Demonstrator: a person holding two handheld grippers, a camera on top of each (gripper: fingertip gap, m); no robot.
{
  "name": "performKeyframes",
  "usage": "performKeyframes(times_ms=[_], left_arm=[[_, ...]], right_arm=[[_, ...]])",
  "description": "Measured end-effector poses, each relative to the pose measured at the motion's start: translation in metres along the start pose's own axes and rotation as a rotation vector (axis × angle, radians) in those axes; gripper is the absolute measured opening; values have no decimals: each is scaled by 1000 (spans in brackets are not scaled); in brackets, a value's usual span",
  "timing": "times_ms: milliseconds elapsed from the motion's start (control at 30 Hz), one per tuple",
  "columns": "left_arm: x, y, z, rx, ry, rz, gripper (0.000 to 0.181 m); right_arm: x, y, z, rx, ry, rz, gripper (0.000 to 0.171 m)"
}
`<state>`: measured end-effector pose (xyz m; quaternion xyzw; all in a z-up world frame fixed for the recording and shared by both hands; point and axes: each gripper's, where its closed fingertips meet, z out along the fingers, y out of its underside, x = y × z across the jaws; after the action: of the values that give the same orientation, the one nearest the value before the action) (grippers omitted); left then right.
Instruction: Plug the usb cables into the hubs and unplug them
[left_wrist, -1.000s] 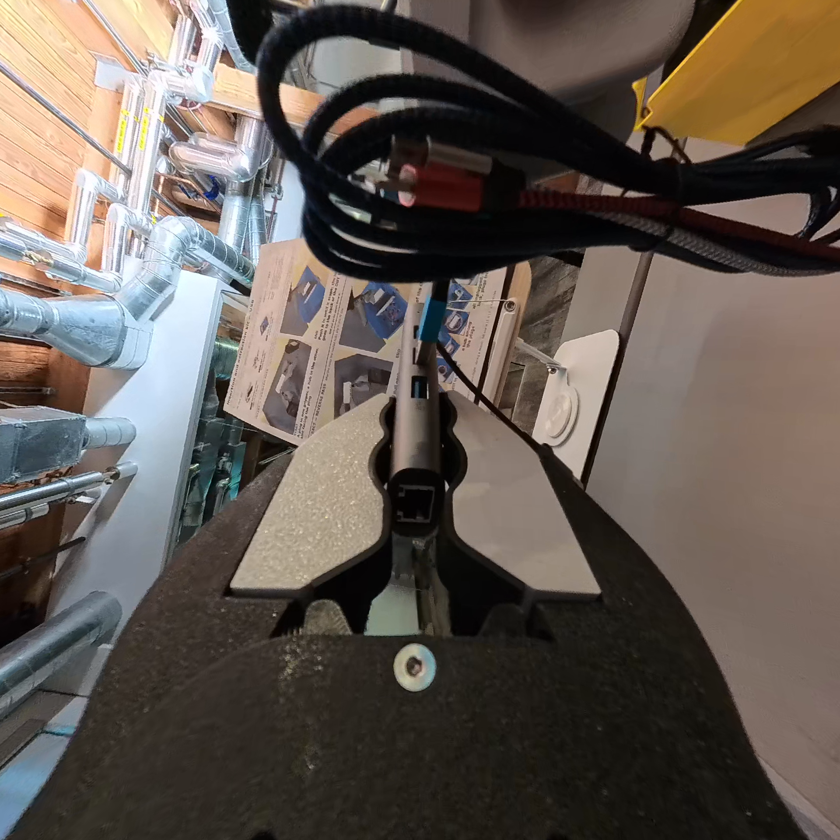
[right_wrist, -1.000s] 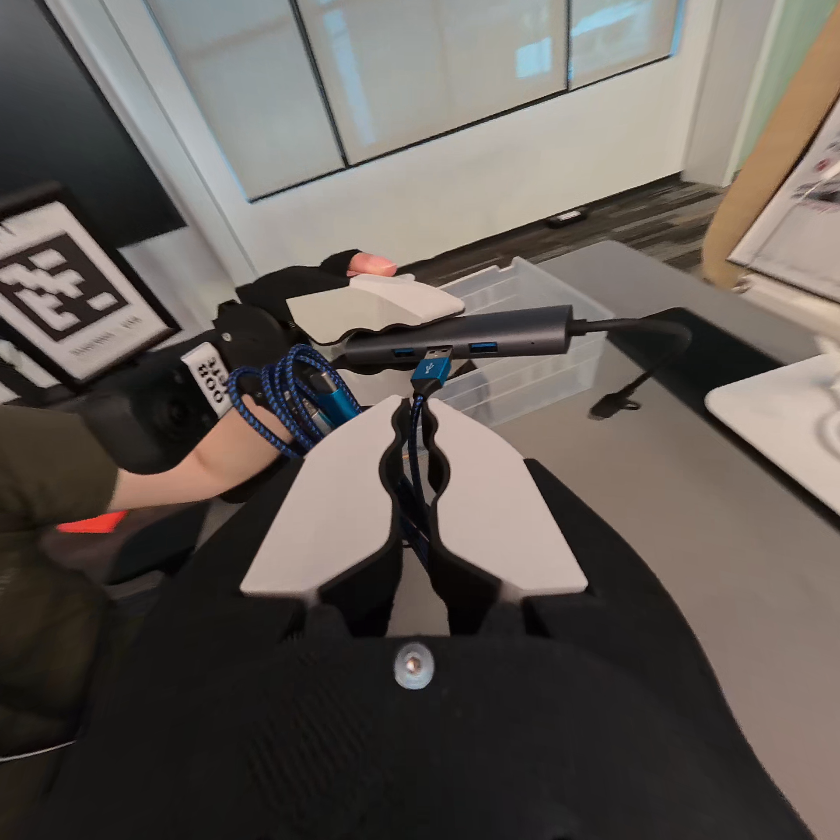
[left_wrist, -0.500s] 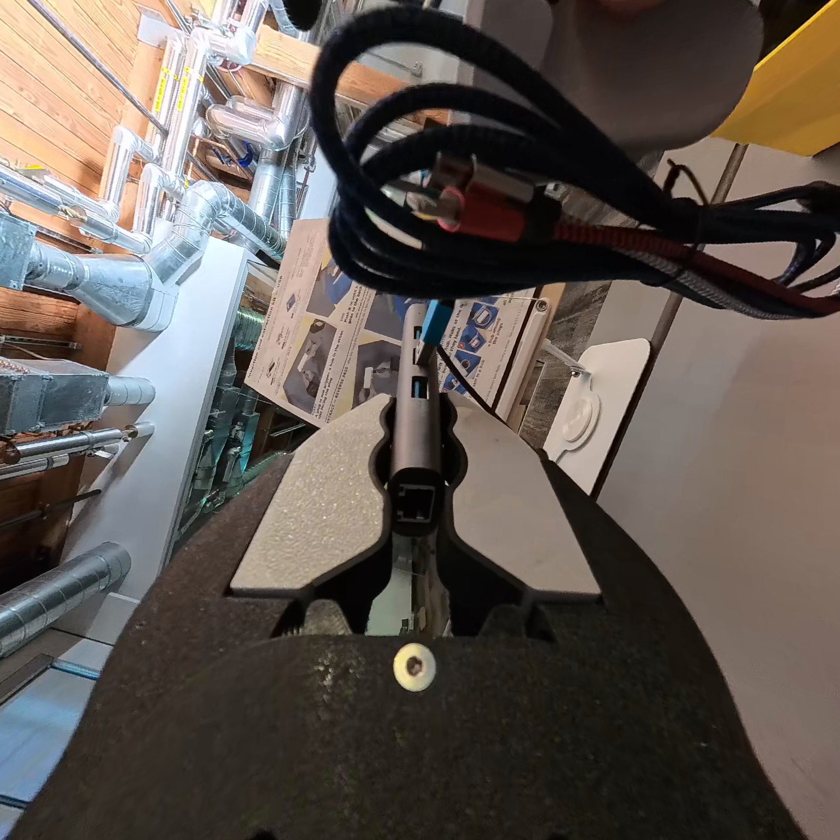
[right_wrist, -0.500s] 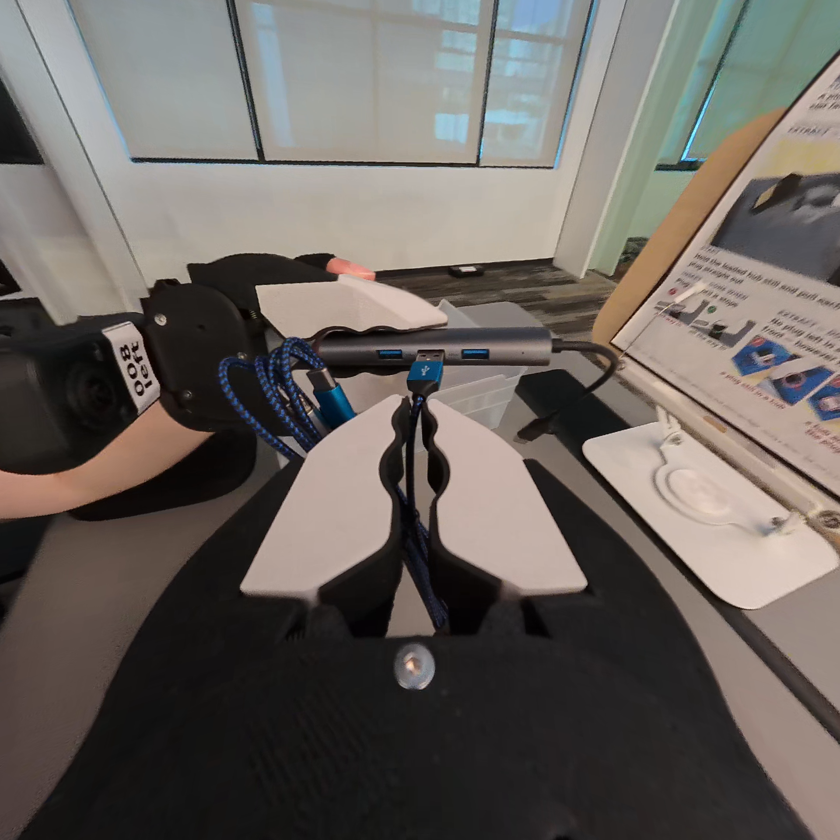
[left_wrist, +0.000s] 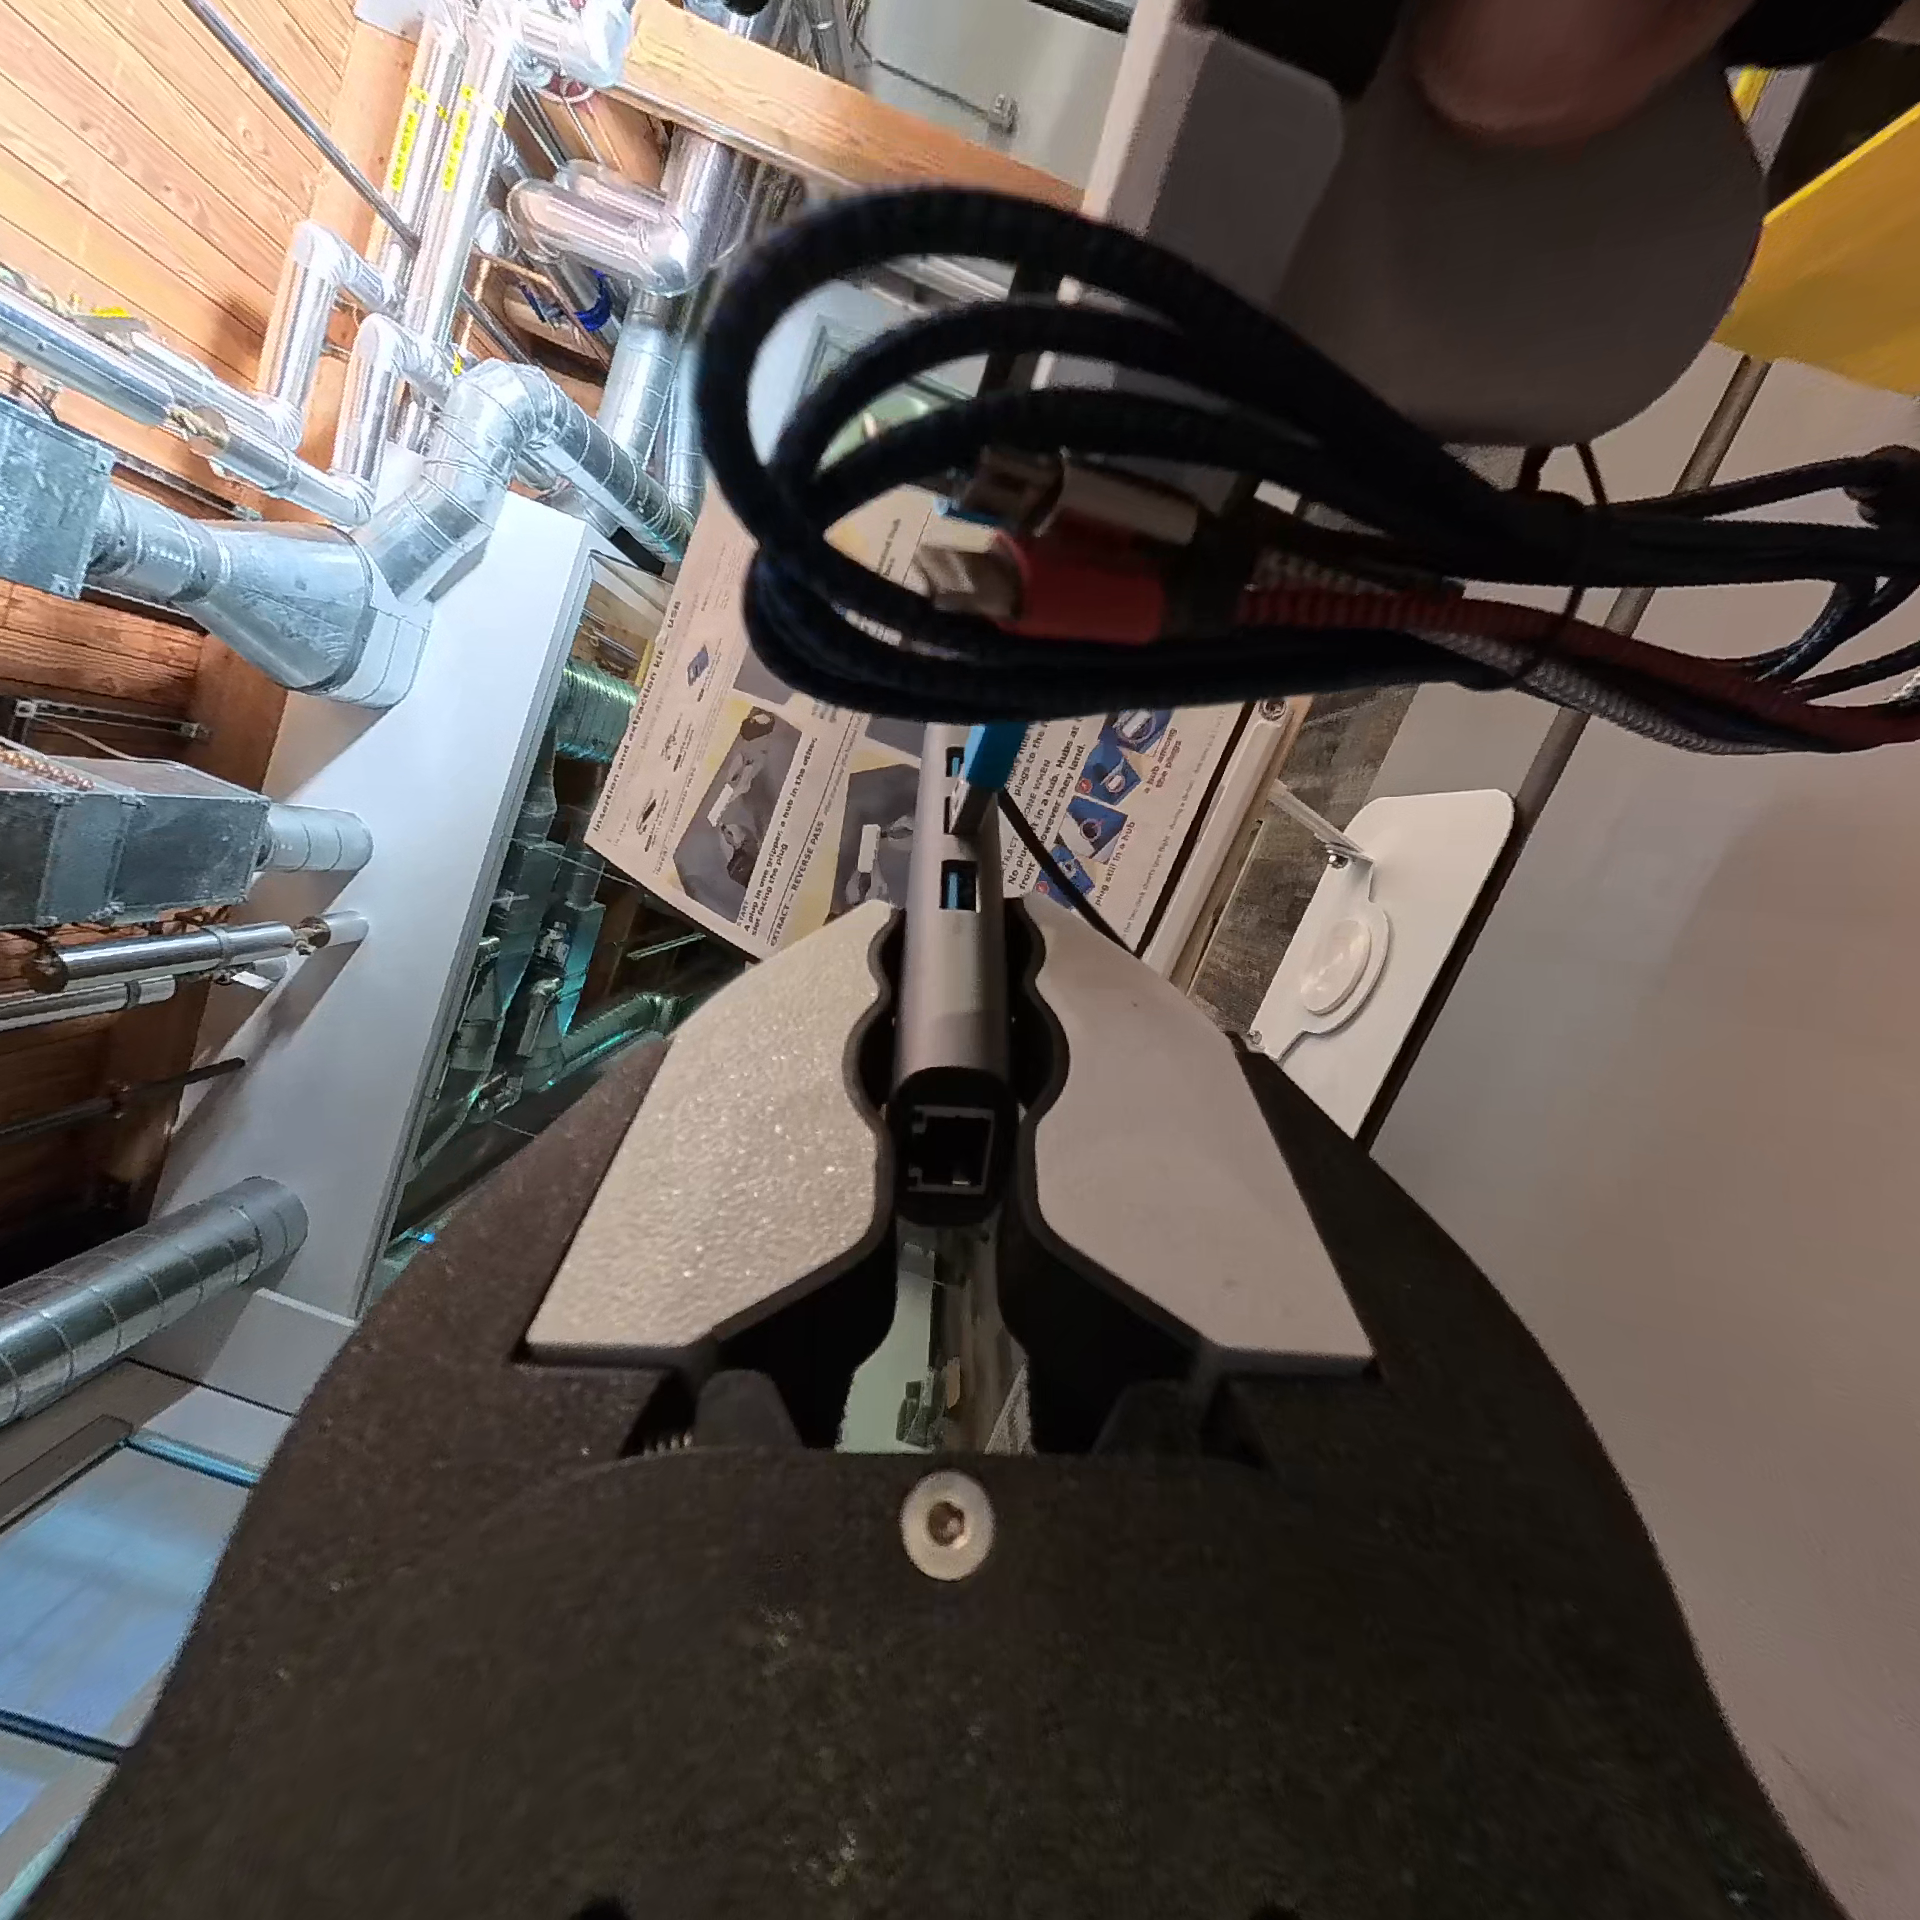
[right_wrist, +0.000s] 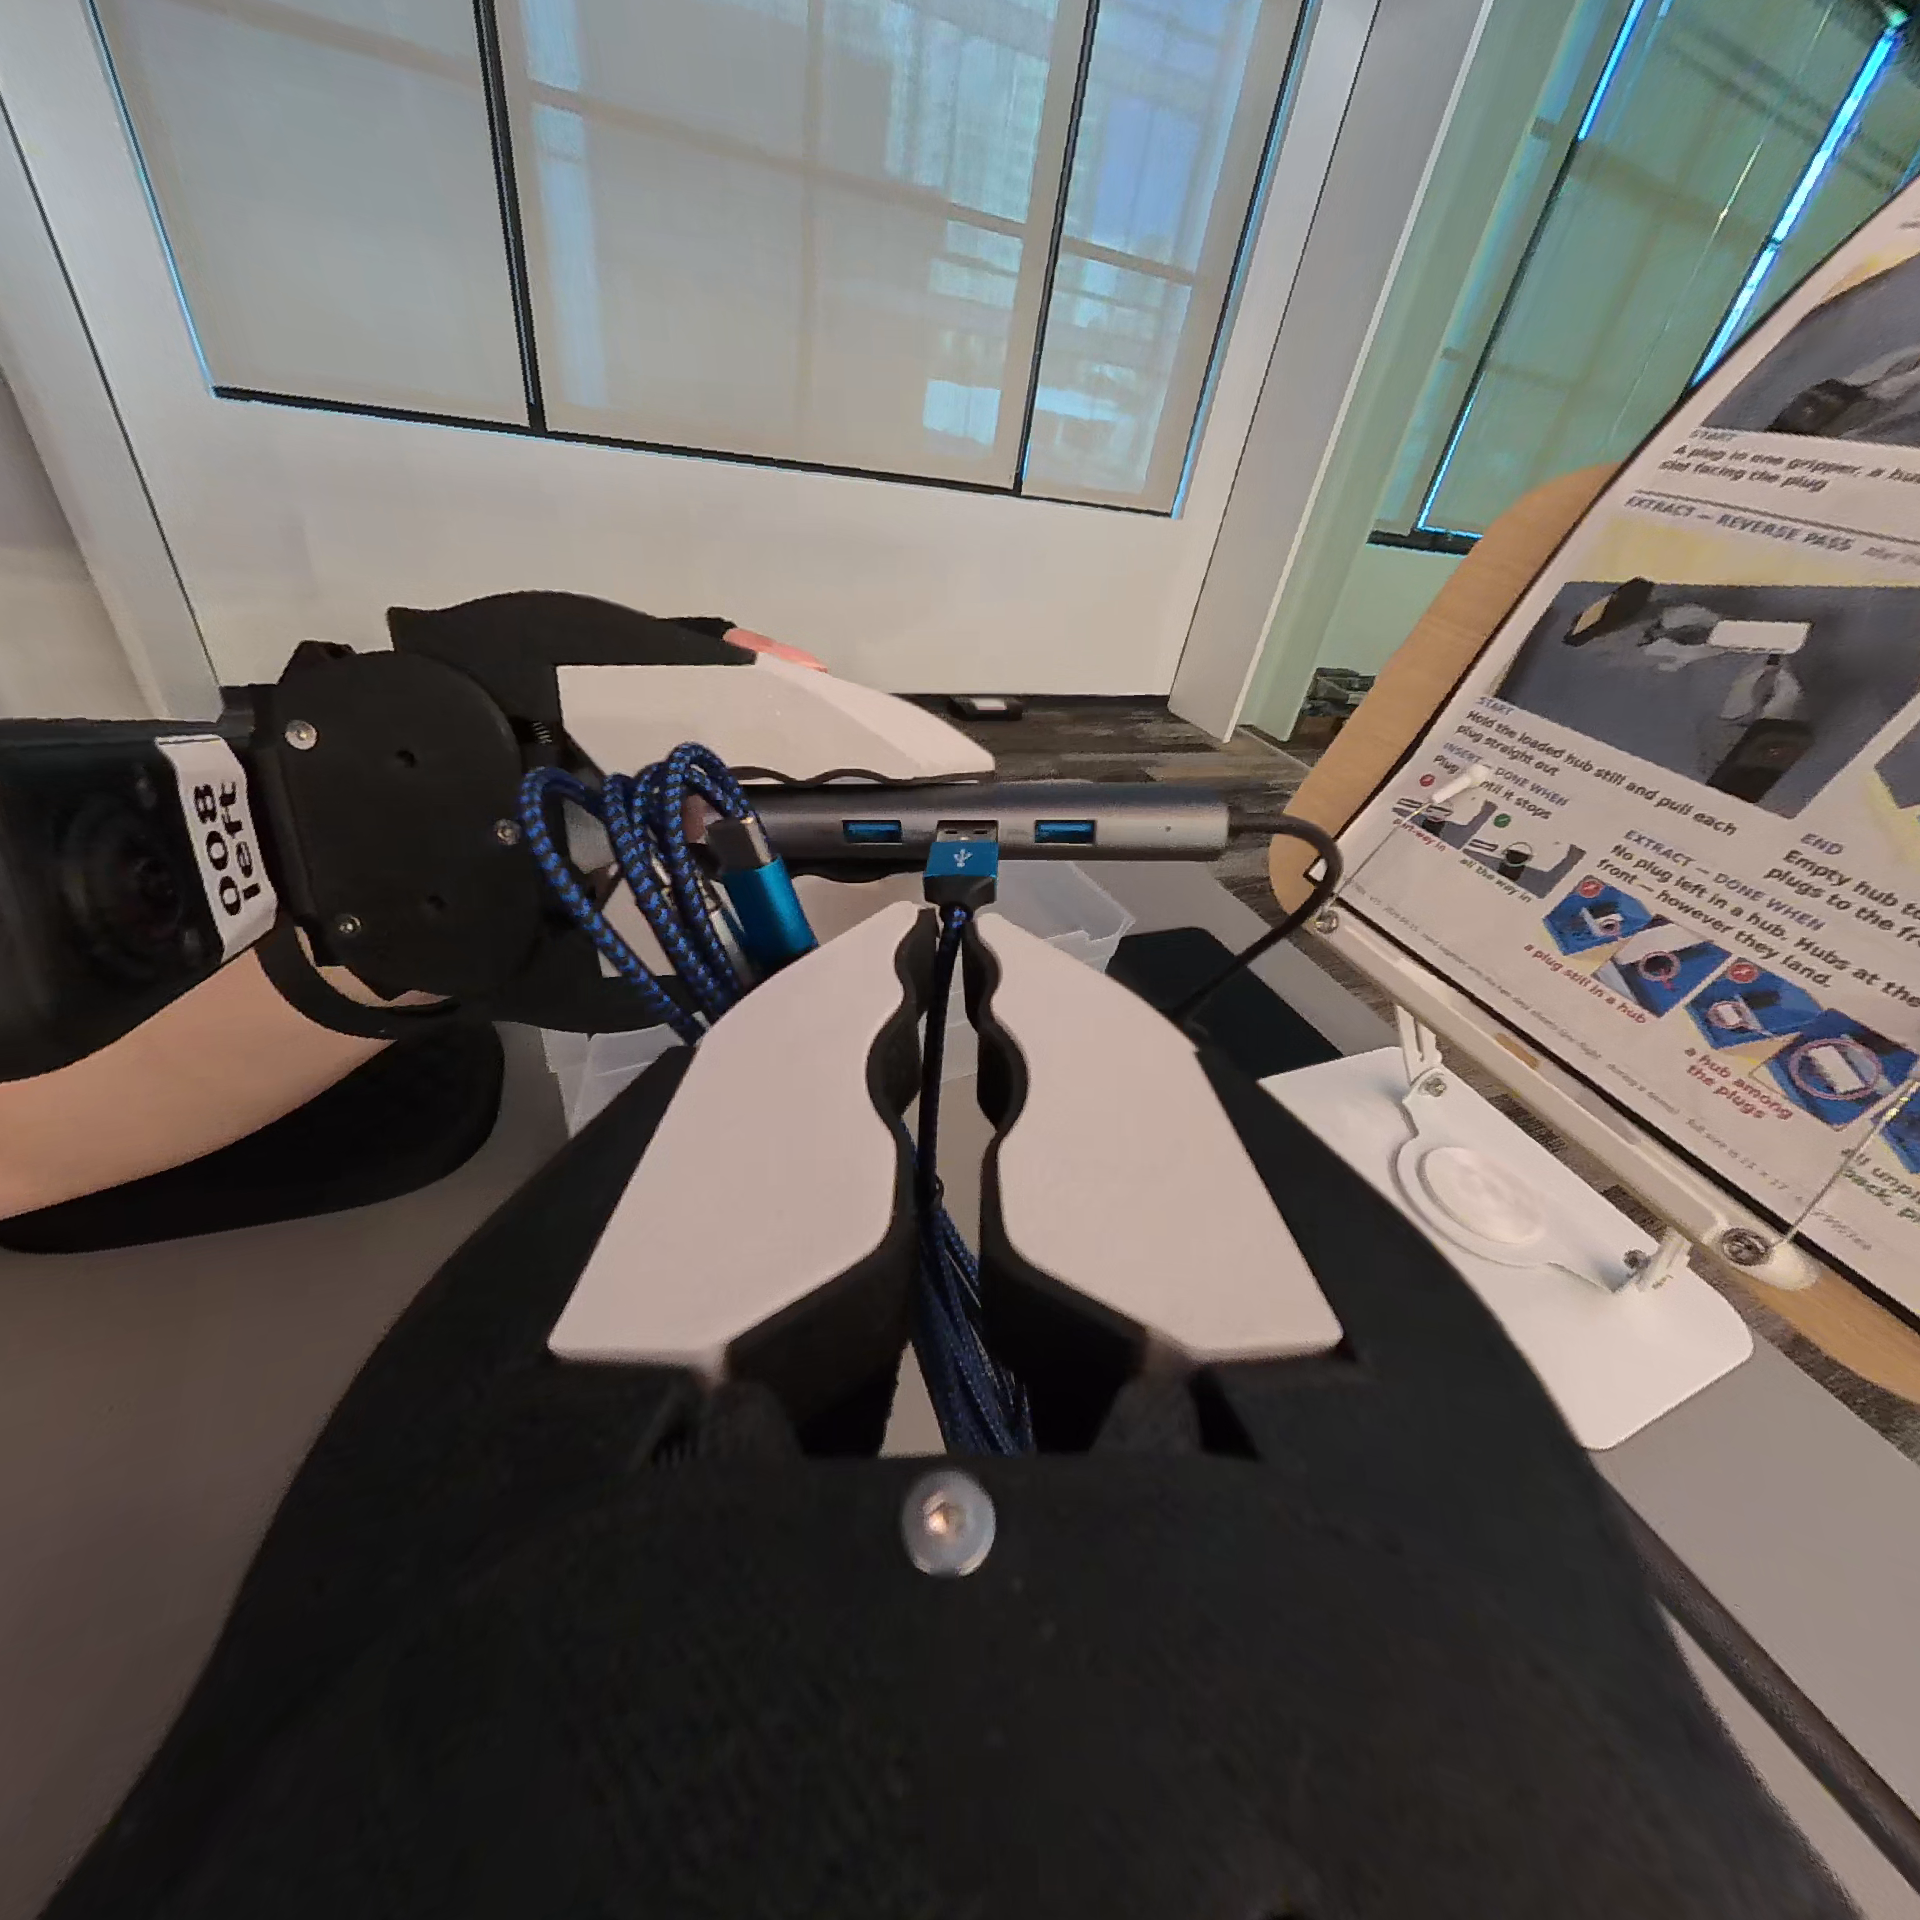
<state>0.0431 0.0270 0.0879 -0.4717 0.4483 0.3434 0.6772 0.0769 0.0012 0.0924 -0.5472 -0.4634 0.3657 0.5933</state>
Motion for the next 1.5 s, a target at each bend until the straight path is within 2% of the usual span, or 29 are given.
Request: performKeyframes(times_ms=[933,1300,1500], left_arm=[[-7,-11,-5,-8,-50,-17,17],[-9,-18,-10,58,-62,-22,17],[-10,-29,-16,129,-70,12,17]], right_arm=[[4,-9,-6,47,52,-64,5],[-2,-14,-10,70,-13,-72,4],[-7,-17,-19,37,-125,8,4]])
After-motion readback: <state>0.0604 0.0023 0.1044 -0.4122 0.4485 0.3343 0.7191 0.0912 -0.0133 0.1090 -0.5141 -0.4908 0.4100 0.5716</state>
